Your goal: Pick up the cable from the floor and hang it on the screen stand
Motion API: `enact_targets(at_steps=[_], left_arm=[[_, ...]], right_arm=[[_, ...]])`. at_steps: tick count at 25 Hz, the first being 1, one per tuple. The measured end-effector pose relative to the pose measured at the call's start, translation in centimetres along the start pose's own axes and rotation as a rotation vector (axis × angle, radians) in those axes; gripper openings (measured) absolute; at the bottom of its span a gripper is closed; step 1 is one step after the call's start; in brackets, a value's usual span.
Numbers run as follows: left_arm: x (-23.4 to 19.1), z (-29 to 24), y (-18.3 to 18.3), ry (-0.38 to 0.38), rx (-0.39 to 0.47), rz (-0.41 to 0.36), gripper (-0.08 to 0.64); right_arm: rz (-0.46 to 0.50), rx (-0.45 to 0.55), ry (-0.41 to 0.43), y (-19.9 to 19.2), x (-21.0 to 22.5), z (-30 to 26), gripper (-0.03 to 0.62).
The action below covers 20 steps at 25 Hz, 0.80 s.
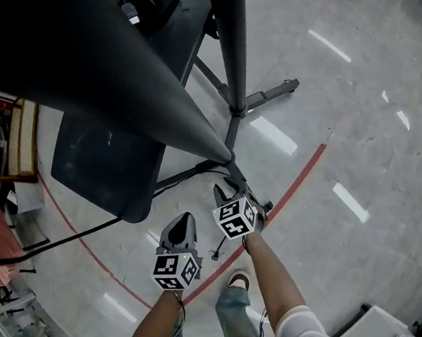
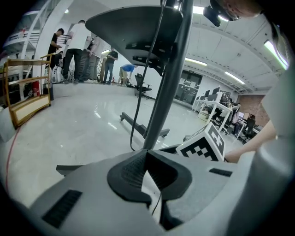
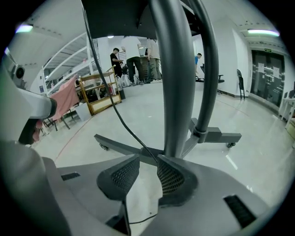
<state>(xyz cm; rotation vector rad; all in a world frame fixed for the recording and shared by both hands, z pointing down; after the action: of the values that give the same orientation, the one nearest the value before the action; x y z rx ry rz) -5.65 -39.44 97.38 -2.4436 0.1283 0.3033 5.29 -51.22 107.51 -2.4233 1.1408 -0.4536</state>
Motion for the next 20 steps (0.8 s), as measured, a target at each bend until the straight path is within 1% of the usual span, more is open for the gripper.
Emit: enact_targets(at_steps=[6,10,14,16,18,19,20], left_arm=[[-0.6,-1.5,-1.1,0.008,0.003,0.019,0.003],[-1.1,-2.1,-1.2,0.018,0.013,0.037,0.003],[-1.8,-1.9,-1.5,0.025,0.024,0.059,0.003],[-2.0,-1.7,-1.6,0.024,0.025,0.064,0.003],[-2.2,-1.5,-1.6,0.025,0.028,0.069,0.003],[-2.4,-1.4,-1.6,0.027,0.031,0.071,0.003],[-2.5,-1.4,-1.5,0.028,0.033,0.073,0.003]], right_arm=[[0.081,-0.043,-0.036,-0.4,0.8,-3.7,0.12],[0.135,-0.098,-0.069,-0.6,1.9,-5.6,0.121],[0.198,-0.155,-0.068,-1.2,1.9,-7.2,0.12],[0.209,-0.174,-0.083,-1.4,2.1,-7.7,0.12],[0.218,-0.183,-0.107,-1.4,2.3,-7.9,0.1],[0.221,-0.182,-0.119,-1.3,2.4,-7.8,0.06],[0.215,-0.176,-0.124,-1.2,2.5,-7.7,0.044]])
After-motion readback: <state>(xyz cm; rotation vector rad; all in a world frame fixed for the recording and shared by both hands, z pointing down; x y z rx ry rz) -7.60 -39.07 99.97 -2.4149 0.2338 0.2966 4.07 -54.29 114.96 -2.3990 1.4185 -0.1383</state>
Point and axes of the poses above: the fingertips, and each gripper's own axes: z backward along the fingers, x to its right, y out of its top, the point moved 8 cm from there along z, backward along the fingers, and after that the axes turned 13 degrees about -x, right-handed, at the moved point
